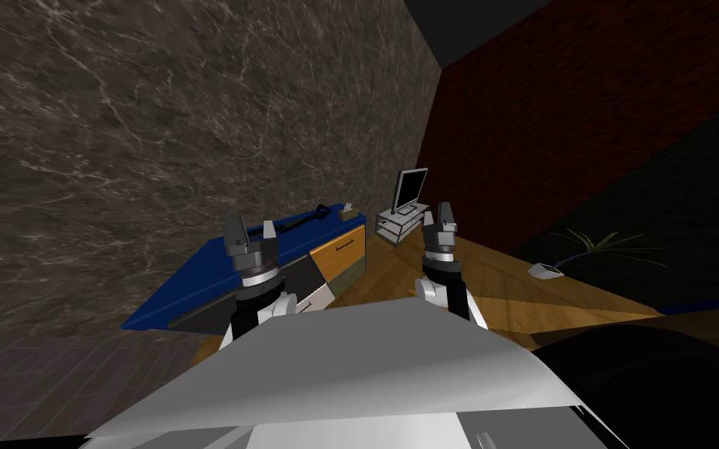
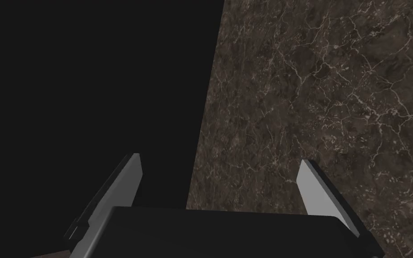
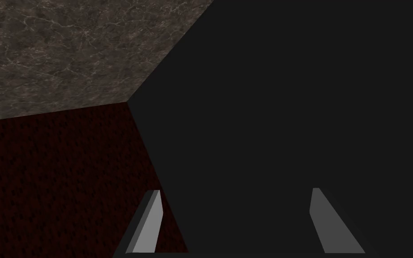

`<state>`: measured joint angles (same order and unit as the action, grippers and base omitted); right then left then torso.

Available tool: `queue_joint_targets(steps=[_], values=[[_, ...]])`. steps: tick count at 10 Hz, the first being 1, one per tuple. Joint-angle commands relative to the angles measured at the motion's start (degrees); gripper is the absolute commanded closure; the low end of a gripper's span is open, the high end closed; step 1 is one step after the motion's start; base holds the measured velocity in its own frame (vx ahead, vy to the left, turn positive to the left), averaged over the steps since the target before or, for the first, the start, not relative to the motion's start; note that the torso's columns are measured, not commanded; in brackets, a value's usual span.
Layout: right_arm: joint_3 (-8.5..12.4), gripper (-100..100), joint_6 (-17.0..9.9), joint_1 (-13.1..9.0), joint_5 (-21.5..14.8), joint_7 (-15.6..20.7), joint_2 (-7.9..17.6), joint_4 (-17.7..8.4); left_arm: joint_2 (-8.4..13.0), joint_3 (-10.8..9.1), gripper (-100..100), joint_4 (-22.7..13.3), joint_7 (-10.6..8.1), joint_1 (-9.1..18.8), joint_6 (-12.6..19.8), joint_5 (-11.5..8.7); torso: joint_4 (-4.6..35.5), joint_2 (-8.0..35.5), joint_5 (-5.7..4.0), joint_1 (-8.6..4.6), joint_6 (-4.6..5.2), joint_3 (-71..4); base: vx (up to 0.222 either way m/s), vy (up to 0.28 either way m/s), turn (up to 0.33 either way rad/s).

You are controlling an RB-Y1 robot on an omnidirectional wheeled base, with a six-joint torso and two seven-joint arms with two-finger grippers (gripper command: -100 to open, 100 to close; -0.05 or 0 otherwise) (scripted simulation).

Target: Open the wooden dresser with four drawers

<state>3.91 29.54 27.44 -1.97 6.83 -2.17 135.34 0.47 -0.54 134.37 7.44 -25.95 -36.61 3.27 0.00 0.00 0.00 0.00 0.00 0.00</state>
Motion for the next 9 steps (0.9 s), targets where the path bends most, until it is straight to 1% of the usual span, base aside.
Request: queue_joint_targets(steps=[1,3,9], values=[[0.0,0,0.0,0.0,0.0,0.0,0.0,0.0,0.0,0.00,0,0.0,0.00,0.0,0.0,0.0,2.3,2.3,0.00,0.00,0.00,-4.7,0.000,0.000,0.000],[0.0,0,0.0,0.0,0.0,0.0,0.0,0.0,0.0,0.00,0,0.0,0.00,0.0,0.0,0.0,10.1,10.0,0.00,0.00,0.00,-20.1,0.000,0.000,0.000],[0.0,0,0.0,0.0,0.0,0.0,0.0,0.0,0.0,0.00,0,0.0,0.00,0.0,0.0,0.0,35.4,35.4,0.00,0.00,0.00,-70.7,0.000,0.000,0.000]])
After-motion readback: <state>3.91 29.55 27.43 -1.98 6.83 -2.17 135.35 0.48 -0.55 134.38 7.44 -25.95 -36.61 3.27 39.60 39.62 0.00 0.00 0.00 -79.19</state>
